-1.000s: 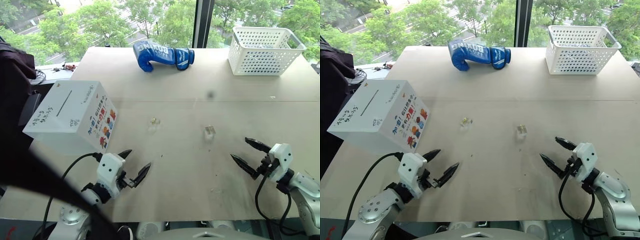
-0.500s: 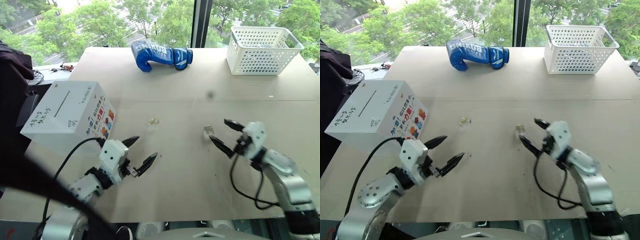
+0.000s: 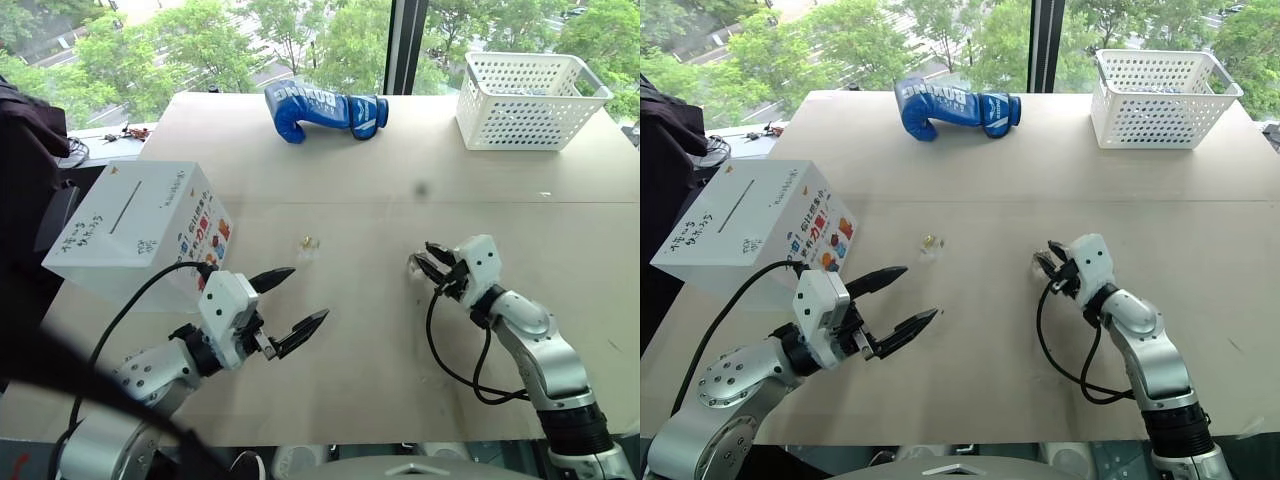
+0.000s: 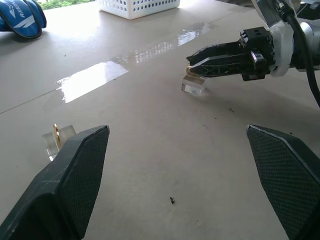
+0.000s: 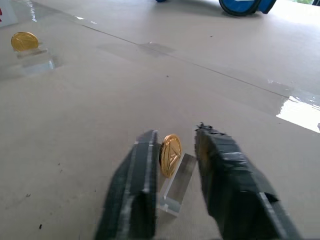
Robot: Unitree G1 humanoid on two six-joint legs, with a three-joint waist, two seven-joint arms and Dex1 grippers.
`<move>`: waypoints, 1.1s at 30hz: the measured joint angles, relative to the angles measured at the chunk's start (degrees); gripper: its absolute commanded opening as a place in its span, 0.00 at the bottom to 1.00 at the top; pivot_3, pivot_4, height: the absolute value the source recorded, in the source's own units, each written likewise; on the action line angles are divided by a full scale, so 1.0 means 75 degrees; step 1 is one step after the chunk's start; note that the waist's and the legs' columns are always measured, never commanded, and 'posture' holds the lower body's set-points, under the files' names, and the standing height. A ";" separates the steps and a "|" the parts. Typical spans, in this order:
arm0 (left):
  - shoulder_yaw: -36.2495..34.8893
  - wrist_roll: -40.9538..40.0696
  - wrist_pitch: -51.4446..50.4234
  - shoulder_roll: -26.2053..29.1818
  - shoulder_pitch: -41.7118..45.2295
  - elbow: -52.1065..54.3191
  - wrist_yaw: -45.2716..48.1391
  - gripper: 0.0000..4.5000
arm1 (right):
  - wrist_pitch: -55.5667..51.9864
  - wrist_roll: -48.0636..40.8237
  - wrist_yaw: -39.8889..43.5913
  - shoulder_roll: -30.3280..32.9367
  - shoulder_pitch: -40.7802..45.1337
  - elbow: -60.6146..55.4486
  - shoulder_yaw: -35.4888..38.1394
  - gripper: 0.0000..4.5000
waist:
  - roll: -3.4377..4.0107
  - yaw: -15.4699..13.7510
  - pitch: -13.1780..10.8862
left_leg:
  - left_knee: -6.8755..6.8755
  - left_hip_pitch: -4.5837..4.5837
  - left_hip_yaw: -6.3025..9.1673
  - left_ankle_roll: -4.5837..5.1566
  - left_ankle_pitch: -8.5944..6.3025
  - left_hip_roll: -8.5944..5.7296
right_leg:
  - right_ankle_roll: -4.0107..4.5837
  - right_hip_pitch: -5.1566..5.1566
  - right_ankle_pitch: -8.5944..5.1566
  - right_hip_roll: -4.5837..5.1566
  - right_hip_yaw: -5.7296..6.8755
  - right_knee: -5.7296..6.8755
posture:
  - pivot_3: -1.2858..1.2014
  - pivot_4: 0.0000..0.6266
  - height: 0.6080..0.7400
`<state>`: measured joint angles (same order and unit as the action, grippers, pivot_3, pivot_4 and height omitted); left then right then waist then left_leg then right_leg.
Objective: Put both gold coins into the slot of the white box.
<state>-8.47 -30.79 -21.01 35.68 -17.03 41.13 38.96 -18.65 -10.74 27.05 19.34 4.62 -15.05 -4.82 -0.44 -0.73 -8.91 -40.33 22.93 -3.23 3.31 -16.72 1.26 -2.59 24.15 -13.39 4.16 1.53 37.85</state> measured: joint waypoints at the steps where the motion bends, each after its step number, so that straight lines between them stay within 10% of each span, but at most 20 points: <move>1: 0.0000 0.0000 0.0000 0.0000 -0.0004 0.0000 -0.0005 1.00 | -0.0002 0.0023 0.0000 0.0020 -0.0041 -0.0035 -0.0009 0.00 | 0.0000 -0.0001 0.0000 | 0.0000 0.0000 0.0000 0.0000 0.0000 0.0000 | 0.0000 0.0000 0.0000 0.0000 0.0000 0.0000 | 0.52 0.24 0.73; 15: 0.0019 -0.0121 -0.0046 -0.0212 0.0150 0.0002 -0.0187 1.00 | -0.1345 -0.1174 -0.0037 -0.0424 0.0153 -0.0302 0.0622 0.00 | -0.0002 0.0005 -0.0004 | 0.0000 0.0000 0.0000 0.0000 0.0000 0.0002 | 0.0000 0.0000 0.0000 -0.0001 -0.0002 -0.0001 | 0.52 0.24 0.73; 26: -0.0244 -0.4717 -0.1122 -0.2812 0.3240 -0.0797 -0.2980 1.00 | -0.4415 -0.8883 -0.2877 -0.2180 0.2195 -0.0838 0.2606 0.00 | -0.0013 0.0003 -0.0012 | -0.0003 0.0003 0.0052 -0.0008 0.0006 -0.0004 | -0.0020 -0.0026 0.0025 -0.0002 0.0039 0.0001 | 0.52 0.24 0.73; 33: -0.0039 -0.5874 -0.0971 -0.4246 0.4041 -0.1687 -0.4086 1.00 | -0.3976 -1.1452 -0.4069 -0.2380 0.2328 -0.0773 0.2277 0.00 | -0.0020 0.0041 -0.0018 | -0.0002 0.0013 0.0054 -0.0004 0.0005 -0.0014 | -0.0025 -0.0030 0.0025 -0.0014 0.0029 -0.0013 | 0.52 0.24 0.73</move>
<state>-8.76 -74.84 -28.29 3.84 13.28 28.47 8.31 -48.46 -96.63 -3.47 1.48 22.08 -20.85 12.26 -0.60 -0.42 -9.04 -40.35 23.03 -2.82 3.28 -16.68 1.16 -2.78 23.93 -13.20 4.06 1.75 37.75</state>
